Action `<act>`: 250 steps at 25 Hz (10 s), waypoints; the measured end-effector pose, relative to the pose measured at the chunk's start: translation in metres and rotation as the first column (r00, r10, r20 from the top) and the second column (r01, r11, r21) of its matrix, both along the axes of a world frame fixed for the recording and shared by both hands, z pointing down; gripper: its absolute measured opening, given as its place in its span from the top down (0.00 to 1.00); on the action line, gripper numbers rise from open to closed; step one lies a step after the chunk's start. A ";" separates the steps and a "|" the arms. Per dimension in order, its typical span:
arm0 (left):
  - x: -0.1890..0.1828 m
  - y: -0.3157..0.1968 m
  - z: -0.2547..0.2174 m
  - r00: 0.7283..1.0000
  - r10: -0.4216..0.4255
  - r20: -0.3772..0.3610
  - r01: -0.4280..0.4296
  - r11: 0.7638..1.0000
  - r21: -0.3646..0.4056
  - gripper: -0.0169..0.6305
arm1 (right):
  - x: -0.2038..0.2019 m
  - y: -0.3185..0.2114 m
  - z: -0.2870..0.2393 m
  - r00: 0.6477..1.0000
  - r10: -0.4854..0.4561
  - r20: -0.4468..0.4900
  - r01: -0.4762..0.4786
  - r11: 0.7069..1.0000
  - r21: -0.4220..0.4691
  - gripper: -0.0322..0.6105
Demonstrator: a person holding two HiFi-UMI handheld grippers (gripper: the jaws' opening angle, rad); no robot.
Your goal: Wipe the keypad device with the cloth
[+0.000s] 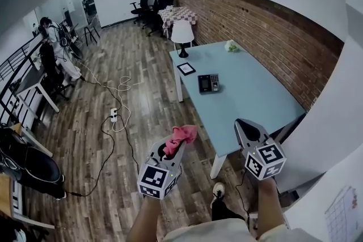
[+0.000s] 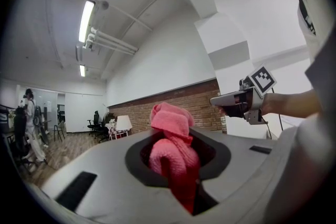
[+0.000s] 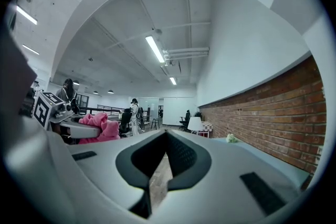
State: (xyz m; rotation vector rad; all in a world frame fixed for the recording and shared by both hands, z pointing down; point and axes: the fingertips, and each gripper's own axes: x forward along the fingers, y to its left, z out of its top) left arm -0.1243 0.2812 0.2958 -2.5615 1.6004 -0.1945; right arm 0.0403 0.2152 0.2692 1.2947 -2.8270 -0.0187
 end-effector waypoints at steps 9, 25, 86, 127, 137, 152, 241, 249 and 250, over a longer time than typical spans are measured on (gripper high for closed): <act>0.001 -0.117 0.005 0.999 -0.050 0.000 0.050 0.999 -0.002 0.84 | 0.000 -0.127 0.008 0.999 -0.041 -0.024 0.041 0.999 0.004 0.92; 0.033 -0.311 0.012 0.991 -0.130 -0.011 0.130 0.991 -0.025 0.84 | 0.028 -0.320 0.032 0.993 -0.109 -0.048 0.107 0.993 -0.056 0.92; -0.016 -0.637 0.291 0.988 0.035 0.151 0.037 0.893 -0.448 0.83 | -0.009 -0.494 0.203 0.988 0.089 -0.127 -0.135 0.900 -0.415 0.92; 0.013 -0.611 0.269 0.989 0.073 0.130 -0.008 0.895 -0.445 0.83 | 0.010 -0.478 0.201 0.989 0.099 -0.105 -0.136 0.888 -0.440 0.92; 0.016 -0.652 0.257 0.988 0.061 0.143 0.006 0.906 -0.423 0.83 | 0.009 -0.473 0.197 0.989 0.101 -0.107 -0.139 0.885 -0.444 0.92; 0.028 -0.656 0.285 0.981 0.105 0.164 -0.020 0.893 -0.451 0.82 | 0.004 -0.472 0.212 0.988 0.092 -0.121 -0.139 0.871 -0.471 0.92; 0.099 -0.594 0.346 0.946 0.320 0.046 -0.228 0.761 -0.607 0.82 | 0.049 -0.463 0.225 0.979 0.169 -0.114 -0.204 0.835 -0.511 0.92; 0.102 -0.657 0.267 0.968 0.231 0.094 -0.171 0.888 -0.426 0.82 | 0.052 -0.460 0.224 0.978 0.172 -0.113 -0.206 0.834 -0.511 0.92; 0.100 -0.664 0.267 0.969 0.219 0.115 -0.150 0.890 -0.430 0.82 | 0.052 -0.460 0.224 0.978 0.173 -0.114 -0.207 0.834 -0.512 0.92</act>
